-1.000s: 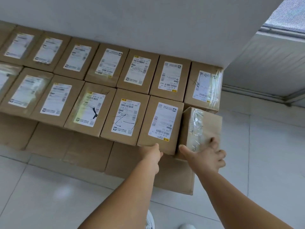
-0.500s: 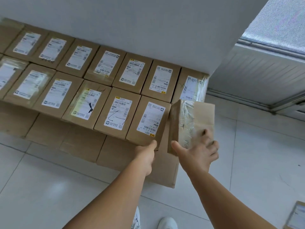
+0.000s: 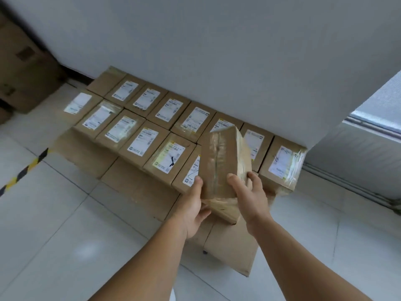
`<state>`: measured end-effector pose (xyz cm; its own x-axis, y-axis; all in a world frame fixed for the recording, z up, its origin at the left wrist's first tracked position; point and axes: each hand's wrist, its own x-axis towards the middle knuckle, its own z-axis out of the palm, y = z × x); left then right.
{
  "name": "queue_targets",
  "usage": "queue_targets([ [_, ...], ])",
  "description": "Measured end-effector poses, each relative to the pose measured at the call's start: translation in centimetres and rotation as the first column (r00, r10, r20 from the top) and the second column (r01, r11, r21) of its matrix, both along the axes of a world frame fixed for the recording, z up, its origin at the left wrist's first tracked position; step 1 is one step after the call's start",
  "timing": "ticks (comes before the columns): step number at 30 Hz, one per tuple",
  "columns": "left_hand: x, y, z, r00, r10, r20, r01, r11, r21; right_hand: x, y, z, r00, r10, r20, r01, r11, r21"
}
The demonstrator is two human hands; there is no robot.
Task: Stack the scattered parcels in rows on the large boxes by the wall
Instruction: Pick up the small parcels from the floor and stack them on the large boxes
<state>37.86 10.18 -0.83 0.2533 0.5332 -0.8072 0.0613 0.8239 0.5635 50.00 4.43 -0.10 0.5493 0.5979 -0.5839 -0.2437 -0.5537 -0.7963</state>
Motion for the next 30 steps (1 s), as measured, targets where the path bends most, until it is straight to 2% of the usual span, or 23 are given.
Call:
queue_targets([
  [4, -5.3, 2.6, 0.1, 0.994, 0.046, 0.099, -0.046, 0.999, -0.004, -4.2, 3.6, 0.7, 0.974, 0.077, -0.215, -0.083, 0.996, -0.02],
  [8, -11.6, 5.5, 0.1, 0.986, -0.005, 0.169, 0.004, 1.0, 0.005, -8.9, 7.7, 0.8, 0.941, 0.146, -0.306, -0.173, 0.983, -0.062],
  [10, -14.9, 7.4, 0.2, 0.989, 0.026, 0.147, -0.029, 0.999, 0.014, -11.9, 10.2, 0.8, 0.929, 0.199, -0.311, -0.232, 0.97, -0.074],
  [12, -18.2, 9.6, 0.0, 0.995, 0.072, 0.062, -0.073, 0.997, 0.021, -15.5, 12.9, 0.5, 0.927, 0.209, -0.311, -0.252, 0.962, -0.103],
  [14, -21.3, 11.7, -0.2, 0.99, 0.134, -0.035, -0.131, 0.99, 0.057, -19.5, 15.7, 0.2, 0.942, 0.246, -0.228, -0.274, 0.957, -0.097],
  [17, -25.8, 15.0, -0.4, 0.956, 0.28, -0.092, -0.266, 0.954, 0.139, -25.5, 19.4, -0.5, 0.92, 0.39, -0.04, -0.392, 0.919, -0.039],
  [20, -30.0, 18.1, -1.0, 0.91, 0.395, -0.126, -0.368, 0.91, 0.191, -30.7, 22.5, -0.5, 0.82, 0.566, 0.082, -0.568, 0.823, 0.003],
  [23, -33.4, 20.9, -2.0, 0.849, 0.454, -0.271, -0.414, 0.89, 0.191, -34.8, 25.4, -1.6, 0.69, 0.704, 0.169, -0.701, 0.708, -0.088],
  [26, -35.7, 23.5, -3.2, 0.78, 0.48, -0.401, -0.437, 0.877, 0.199, -37.9, 27.8, -2.7, 0.614, 0.768, 0.181, -0.757, 0.639, -0.141],
  [30, -37.6, 27.2, -4.4, 0.745, 0.488, -0.454, -0.459, 0.87, 0.182, -40.2, 31.3, -4.1, 0.49, 0.831, 0.262, -0.801, 0.548, -0.242],
])
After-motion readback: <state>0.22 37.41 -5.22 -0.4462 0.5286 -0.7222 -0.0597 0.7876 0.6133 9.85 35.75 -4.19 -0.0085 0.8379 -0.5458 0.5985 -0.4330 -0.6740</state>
